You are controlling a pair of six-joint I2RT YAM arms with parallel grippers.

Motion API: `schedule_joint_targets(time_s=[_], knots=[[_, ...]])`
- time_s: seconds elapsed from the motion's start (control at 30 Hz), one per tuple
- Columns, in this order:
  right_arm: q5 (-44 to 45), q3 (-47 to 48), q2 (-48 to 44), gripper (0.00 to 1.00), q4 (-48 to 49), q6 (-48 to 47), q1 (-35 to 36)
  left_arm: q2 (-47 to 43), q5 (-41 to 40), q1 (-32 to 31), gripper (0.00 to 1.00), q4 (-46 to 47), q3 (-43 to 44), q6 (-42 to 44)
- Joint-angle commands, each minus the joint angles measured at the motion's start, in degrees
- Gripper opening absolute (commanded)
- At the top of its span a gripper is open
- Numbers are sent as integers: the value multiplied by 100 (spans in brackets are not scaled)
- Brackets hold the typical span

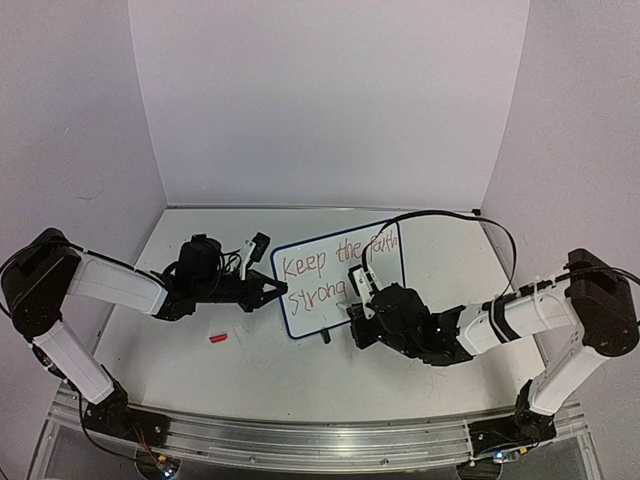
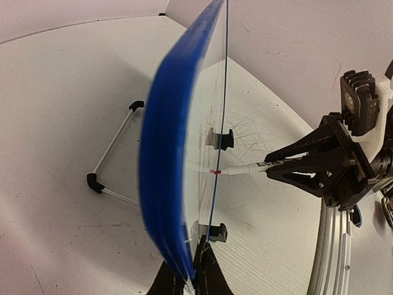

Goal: Write a sentence on the whiteboard

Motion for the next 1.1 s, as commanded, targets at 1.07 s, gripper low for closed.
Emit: schedule_joint_targets(time_s=[1.07], knots=[[209, -523, -842, 0, 637, -641, -26, -24, -941, 130, 0, -455, -86, 447]])
